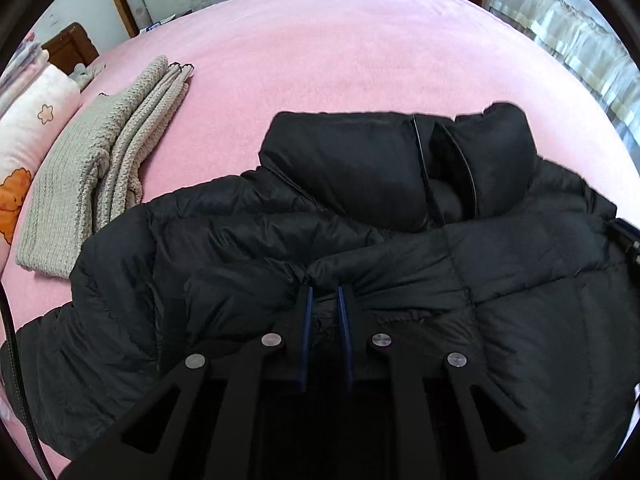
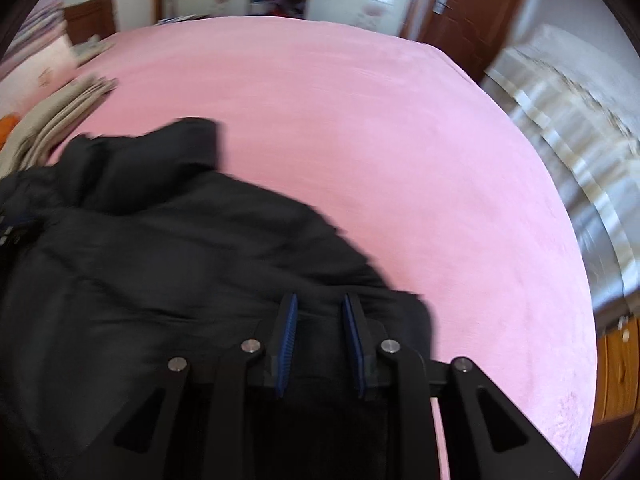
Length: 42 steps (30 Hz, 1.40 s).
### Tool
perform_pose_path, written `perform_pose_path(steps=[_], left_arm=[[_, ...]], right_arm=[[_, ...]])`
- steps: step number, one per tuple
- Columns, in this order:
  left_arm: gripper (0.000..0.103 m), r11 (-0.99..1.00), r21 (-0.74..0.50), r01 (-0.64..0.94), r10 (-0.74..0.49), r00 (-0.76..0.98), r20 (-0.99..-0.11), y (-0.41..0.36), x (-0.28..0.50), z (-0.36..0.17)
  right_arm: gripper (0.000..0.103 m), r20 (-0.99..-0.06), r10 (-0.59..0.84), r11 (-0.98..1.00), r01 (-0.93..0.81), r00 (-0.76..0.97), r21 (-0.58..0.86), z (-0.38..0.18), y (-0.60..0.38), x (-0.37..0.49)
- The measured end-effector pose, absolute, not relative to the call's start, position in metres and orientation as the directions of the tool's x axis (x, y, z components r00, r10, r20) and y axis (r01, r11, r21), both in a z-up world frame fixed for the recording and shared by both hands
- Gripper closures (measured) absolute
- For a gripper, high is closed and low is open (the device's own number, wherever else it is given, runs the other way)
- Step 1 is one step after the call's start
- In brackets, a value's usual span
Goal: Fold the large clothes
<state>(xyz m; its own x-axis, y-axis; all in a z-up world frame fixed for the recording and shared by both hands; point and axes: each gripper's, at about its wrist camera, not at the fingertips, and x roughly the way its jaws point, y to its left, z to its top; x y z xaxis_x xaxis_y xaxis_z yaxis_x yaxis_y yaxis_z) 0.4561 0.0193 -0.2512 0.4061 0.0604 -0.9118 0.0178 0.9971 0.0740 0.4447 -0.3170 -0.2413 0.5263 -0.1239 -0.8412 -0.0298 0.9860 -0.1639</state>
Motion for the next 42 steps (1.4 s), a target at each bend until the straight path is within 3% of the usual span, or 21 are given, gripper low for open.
perform_pose_path(steps=[8, 14, 16, 23, 38, 40, 42], left_arm=[[0.091, 0.998, 0.061, 0.015, 0.049, 0.421, -0.906, 0.019, 0.453, -0.26], [0.09, 0.998, 0.066, 0.011, 0.054, 0.441, -0.896, 0.023, 0.444, -0.243], [0.086, 0.997, 0.081, 0.02, 0.062, 0.463, -0.884, 0.02, 0.436, -0.232], [0.053, 0.997, 0.066, 0.03, 0.039, 0.541, -0.84, 0.015, 0.404, -0.189], [0.051, 0.986, -0.092, 0.141, -0.158, 0.592, -0.791, -0.016, 0.273, -0.091], [0.045, 0.984, -0.115, 0.139, -0.176, 0.604, -0.777, -0.013, 0.248, -0.076], [0.032, 0.983, -0.133, 0.129, -0.185, 0.614, -0.767, -0.007, 0.229, -0.063]], right_arm=[[0.081, -0.852, -0.156, 0.986, 0.027, 0.499, -0.164, -0.262, -0.345, 0.436], [0.081, -0.845, -0.169, 0.985, 0.062, 0.507, -0.16, -0.248, -0.343, 0.43], [0.081, -0.837, -0.152, 0.988, 0.072, 0.525, -0.135, -0.235, -0.344, 0.424], [0.081, -0.792, -0.063, 0.998, 0.026, 0.608, -0.059, -0.185, -0.328, 0.387], [0.078, -0.717, 0.165, 0.986, -0.128, 0.677, 0.106, -0.1, -0.263, 0.264], [0.078, -0.712, 0.191, 0.982, -0.139, 0.675, 0.131, -0.093, -0.254, 0.247], [0.078, -0.71, 0.196, 0.98, -0.143, 0.676, 0.135, -0.086, -0.243, 0.231]])
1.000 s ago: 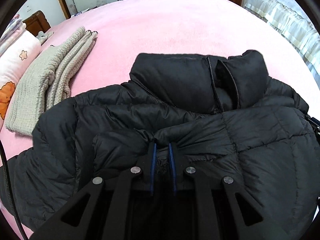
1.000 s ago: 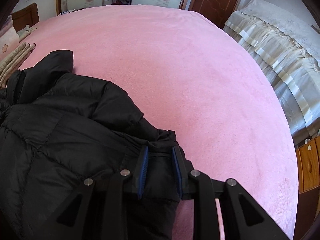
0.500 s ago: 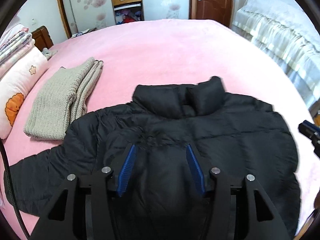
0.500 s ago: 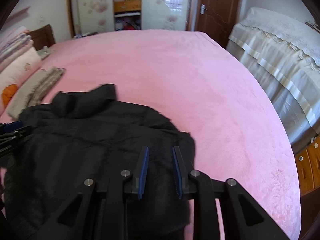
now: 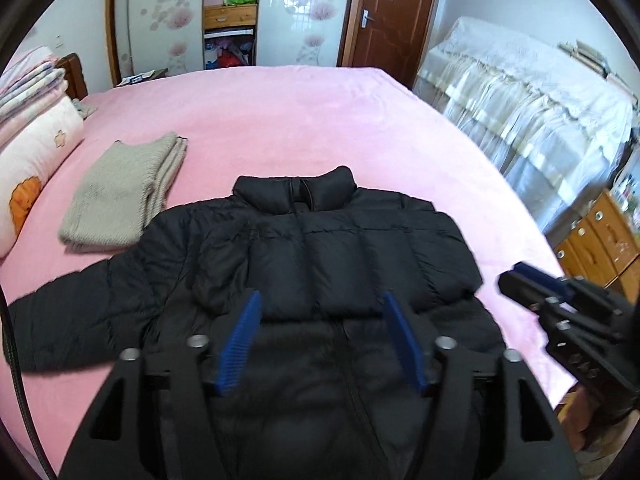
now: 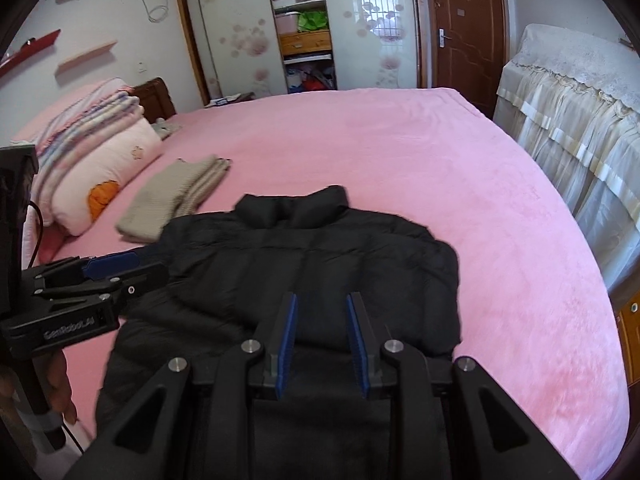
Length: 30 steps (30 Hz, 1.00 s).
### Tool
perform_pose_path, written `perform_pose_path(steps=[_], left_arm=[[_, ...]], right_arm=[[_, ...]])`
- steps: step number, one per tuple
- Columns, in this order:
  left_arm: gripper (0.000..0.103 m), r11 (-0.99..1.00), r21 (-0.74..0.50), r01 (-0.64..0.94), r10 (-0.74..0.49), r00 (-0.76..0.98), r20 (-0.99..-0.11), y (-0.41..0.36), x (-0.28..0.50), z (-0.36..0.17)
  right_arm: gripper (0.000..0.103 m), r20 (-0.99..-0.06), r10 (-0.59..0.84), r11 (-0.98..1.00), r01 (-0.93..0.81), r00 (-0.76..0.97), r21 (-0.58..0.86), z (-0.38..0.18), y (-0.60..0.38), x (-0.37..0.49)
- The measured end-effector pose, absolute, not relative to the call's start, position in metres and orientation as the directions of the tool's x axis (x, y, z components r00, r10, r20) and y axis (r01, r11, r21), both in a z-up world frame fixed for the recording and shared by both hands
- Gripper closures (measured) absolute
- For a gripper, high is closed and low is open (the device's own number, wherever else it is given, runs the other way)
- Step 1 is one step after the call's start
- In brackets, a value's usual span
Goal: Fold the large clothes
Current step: 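Grasp the other sleeve cuff with the left gripper and fold it across the body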
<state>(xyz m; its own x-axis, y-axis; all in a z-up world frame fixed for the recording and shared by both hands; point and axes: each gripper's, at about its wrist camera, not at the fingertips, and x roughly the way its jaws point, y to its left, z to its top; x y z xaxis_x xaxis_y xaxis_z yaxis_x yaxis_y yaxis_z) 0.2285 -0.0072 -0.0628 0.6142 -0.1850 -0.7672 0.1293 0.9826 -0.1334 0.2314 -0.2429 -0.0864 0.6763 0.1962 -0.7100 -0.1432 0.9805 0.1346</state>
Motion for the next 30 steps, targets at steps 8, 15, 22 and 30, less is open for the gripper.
perform_pose_path(steps=[8, 15, 22, 30], left_arm=[[0.031, 0.989, -0.127, 0.069, -0.141, 0.663, -0.735, 0.036, 0.168, -0.03], [0.031, 0.99, -0.136, -0.035, -0.082, 0.647, -0.758, 0.121, 0.145, -0.035], [0.023, 0.979, -0.084, -0.186, 0.057, 0.643, -0.764, 0.23, 0.135, -0.041], [0.02, 0.908, -0.173, -0.381, 0.082, 0.568, -0.819, 0.355, 0.139, -0.092]], right_arm=[[0.078, -0.71, 0.23, 0.972, -0.196, 0.665, 0.131, -0.074, -0.201, 0.194], [0.078, -0.674, 0.271, 0.956, -0.274, 0.687, 0.105, -0.057, -0.141, 0.181], [0.078, -0.642, 0.331, 0.928, -0.361, 0.692, 0.09, -0.05, -0.067, 0.183], [0.078, -0.682, 0.362, 0.888, -0.457, 0.636, 0.045, -0.073, 0.036, 0.211]])
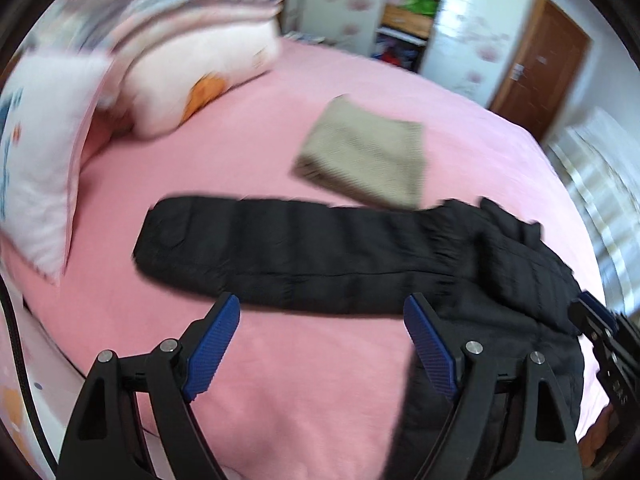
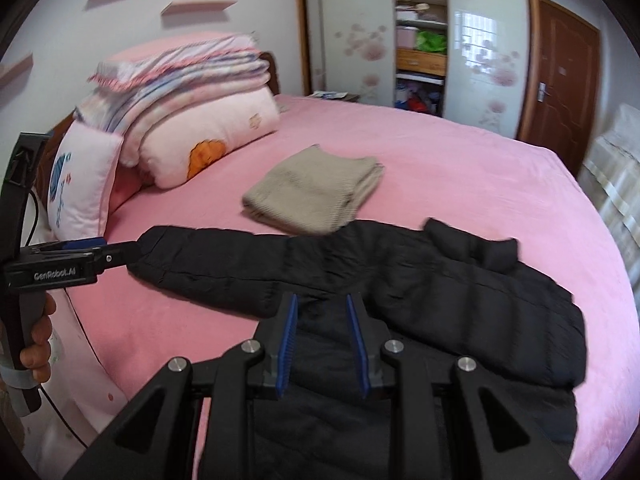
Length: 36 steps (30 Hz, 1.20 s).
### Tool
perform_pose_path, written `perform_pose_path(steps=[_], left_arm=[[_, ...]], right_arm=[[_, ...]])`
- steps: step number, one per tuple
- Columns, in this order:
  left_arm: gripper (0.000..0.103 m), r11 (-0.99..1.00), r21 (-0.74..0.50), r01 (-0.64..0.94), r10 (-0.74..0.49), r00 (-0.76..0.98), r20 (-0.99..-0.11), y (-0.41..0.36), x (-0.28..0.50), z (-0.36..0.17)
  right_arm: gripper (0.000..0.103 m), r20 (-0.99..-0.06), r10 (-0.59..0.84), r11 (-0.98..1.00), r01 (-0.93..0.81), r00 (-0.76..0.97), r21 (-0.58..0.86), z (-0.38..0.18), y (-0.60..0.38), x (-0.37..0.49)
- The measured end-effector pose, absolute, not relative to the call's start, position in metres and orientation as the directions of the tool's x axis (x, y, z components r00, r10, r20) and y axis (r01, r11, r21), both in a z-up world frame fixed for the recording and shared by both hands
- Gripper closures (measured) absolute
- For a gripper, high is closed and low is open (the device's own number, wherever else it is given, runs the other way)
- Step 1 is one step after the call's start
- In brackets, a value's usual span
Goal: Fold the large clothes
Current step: 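Grasp the other sleeve cuff with the left gripper and fold it across the body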
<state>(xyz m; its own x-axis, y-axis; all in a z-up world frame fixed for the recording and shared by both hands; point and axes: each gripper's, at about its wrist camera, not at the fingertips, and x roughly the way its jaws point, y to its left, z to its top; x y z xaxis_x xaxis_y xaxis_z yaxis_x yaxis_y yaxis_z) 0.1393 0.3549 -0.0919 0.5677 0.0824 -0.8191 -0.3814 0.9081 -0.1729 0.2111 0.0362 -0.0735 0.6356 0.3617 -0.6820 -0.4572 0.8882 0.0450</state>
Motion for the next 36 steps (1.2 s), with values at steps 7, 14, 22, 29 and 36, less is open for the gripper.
perform_pose_path(steps=[7, 14, 22, 29, 36], left_arm=[[0.02, 0.766, -0.26, -0.588, 0.065, 0.474, -0.878, 0.455, 0.145, -0.157], [0.024, 0.621, -0.343, -0.705, -0.002, 0.436, -0.9, 0.51, 0.157, -0.208], [0.024, 0.554, -0.339, -0.76, -0.093, 0.348, -0.933, 0.53, 0.188, -0.262], [0.068, 0.572, -0.325, -0.754, -0.094, 0.333, -0.938, 0.529, 0.204, -0.277], [0.097, 0.719, -0.2, -0.666, 0.077, 0.363, -0.929, 0.488, 0.224, -0.244]], right_arm=[[0.078, -0.703, 0.377, 0.861, -0.509, 0.604, 0.025, -0.096, 0.11, 0.239], [0.078, -0.726, 0.367, 0.852, -0.523, 0.582, 0.011, -0.122, 0.161, 0.271], [0.078, -0.756, 0.355, 0.852, -0.523, 0.55, 0.02, -0.145, 0.176, 0.288], [0.078, -0.775, 0.339, 0.861, -0.509, 0.534, 0.026, -0.16, 0.168, 0.292], [0.078, -0.787, 0.33, 0.878, -0.477, 0.522, 0.052, -0.168, 0.143, 0.293]])
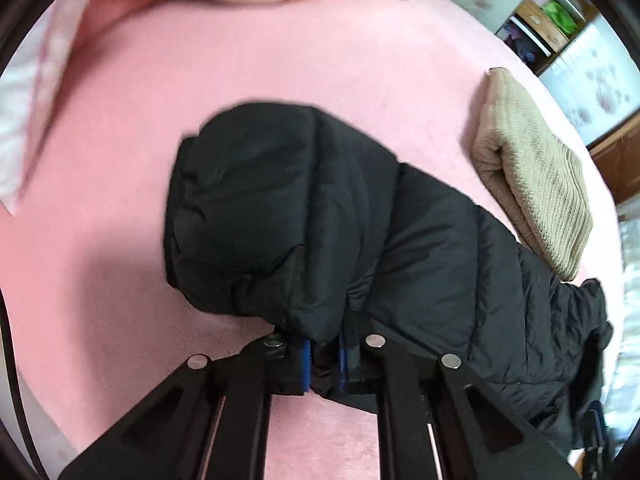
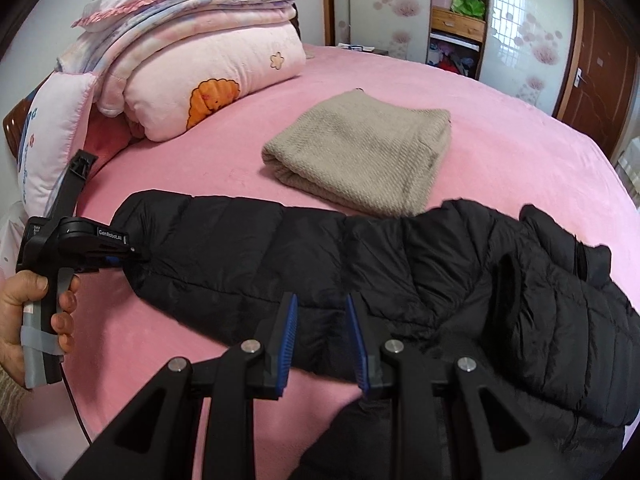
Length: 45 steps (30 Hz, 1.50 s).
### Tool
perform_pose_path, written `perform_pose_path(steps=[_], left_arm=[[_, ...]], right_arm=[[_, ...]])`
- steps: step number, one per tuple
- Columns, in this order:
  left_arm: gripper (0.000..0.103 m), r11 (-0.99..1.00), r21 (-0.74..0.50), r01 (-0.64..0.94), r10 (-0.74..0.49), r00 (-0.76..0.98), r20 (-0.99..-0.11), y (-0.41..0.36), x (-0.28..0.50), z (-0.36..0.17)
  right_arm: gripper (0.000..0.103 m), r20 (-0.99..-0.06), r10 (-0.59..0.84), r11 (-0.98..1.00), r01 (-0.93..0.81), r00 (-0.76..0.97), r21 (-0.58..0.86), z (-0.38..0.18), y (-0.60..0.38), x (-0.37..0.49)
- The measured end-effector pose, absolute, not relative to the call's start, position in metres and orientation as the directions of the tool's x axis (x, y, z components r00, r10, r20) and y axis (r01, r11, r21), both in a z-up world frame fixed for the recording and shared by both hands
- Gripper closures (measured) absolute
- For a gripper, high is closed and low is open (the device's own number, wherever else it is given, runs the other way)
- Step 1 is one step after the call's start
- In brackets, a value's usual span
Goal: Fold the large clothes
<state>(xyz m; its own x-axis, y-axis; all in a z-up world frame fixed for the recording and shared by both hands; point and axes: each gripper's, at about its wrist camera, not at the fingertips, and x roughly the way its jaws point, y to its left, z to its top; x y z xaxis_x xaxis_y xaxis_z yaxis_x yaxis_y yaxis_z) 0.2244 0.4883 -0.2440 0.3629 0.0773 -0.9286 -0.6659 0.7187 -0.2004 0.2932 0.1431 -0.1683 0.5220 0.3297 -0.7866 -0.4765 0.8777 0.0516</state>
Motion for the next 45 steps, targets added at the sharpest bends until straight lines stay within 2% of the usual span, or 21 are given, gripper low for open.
perform_pose_path(steps=[4, 10, 14, 16, 20, 26, 31, 32, 33, 35, 37, 42, 45], left_arm=[[0.097, 0.767, -0.166, -0.62, 0.185, 0.461, -0.868, 0.455, 0.226, -0.2], [0.097, 0.855, -0.186, -0.485, 0.193, 0.629, -0.753, 0.385, 0.236, -0.112], [0.097, 0.915, -0.201, -0.351, 0.133, 0.731, -0.669, 0.324, 0.238, -0.054], [0.097, 0.942, -0.216, -0.257, 0.066, 0.772, -0.632, 0.28, 0.246, -0.027], [0.097, 0.967, -0.236, -0.095, -0.069, 0.794, -0.603, 0.202, 0.26, -0.005], [0.096, 0.975, -0.218, 0.05, -0.182, 0.744, -0.643, 0.092, 0.281, -0.032], [0.094, 0.984, -0.134, 0.115, -0.176, 0.655, -0.735, 0.026, 0.294, -0.091], [0.092, 0.985, -0.105, 0.135, -0.168, 0.637, -0.753, 0.013, 0.294, -0.105], [0.084, 0.983, -0.076, 0.165, -0.161, 0.605, -0.78, 0.001, 0.295, -0.121], [0.077, 0.976, -0.042, 0.212, -0.155, 0.553, -0.818, -0.014, 0.289, -0.144], [0.074, 0.972, -0.018, 0.233, -0.143, 0.531, -0.835, -0.031, 0.288, -0.162], [0.054, 0.956, -0.109, 0.271, -0.241, 0.522, -0.818, -0.041, 0.268, -0.17], [0.052, 0.952, -0.136, 0.274, -0.268, 0.536, -0.801, -0.033, 0.252, -0.167]], right_arm=[[0.078, -0.783, 0.323, 0.884, -0.465, 0.531, 0.049, -0.166, 0.122, 0.285], [0.078, -0.765, 0.32, 0.904, -0.423, 0.56, 0.068, -0.153, 0.063, 0.272], [0.078, -0.75, 0.302, 0.929, -0.358, 0.589, 0.094, -0.145, 0.007, 0.262], [0.078, -0.743, 0.282, 0.942, -0.322, 0.607, 0.095, -0.14, -0.019, 0.257], [0.078, -0.726, 0.232, 0.967, -0.234, 0.648, 0.101, -0.131, -0.078, 0.244], [0.078, -0.716, 0.159, 0.987, -0.108, 0.68, 0.117, -0.125, -0.158, 0.236], [0.078, -0.721, 0.131, 0.988, -0.033, 0.68, 0.148, -0.132, -0.208, 0.233], [0.078, -0.725, 0.126, 0.988, -0.021, 0.678, 0.151, -0.135, -0.215, 0.233], [0.078, -0.728, 0.121, 0.988, -0.013, 0.675, 0.152, -0.137, -0.22, 0.233], [0.078, -0.732, 0.124, 0.987, -0.004, 0.67, 0.163, -0.141, -0.231, 0.232], [0.078, -0.737, 0.125, 0.985, 0.008, 0.664, 0.174, -0.145, -0.239, 0.234], [0.078, -0.739, 0.139, 0.982, 0.007, 0.659, 0.191, -0.15, -0.25, 0.232], [0.078, -0.742, 0.149, 0.98, 0.002, 0.654, 0.199, -0.152, -0.252, 0.23]])
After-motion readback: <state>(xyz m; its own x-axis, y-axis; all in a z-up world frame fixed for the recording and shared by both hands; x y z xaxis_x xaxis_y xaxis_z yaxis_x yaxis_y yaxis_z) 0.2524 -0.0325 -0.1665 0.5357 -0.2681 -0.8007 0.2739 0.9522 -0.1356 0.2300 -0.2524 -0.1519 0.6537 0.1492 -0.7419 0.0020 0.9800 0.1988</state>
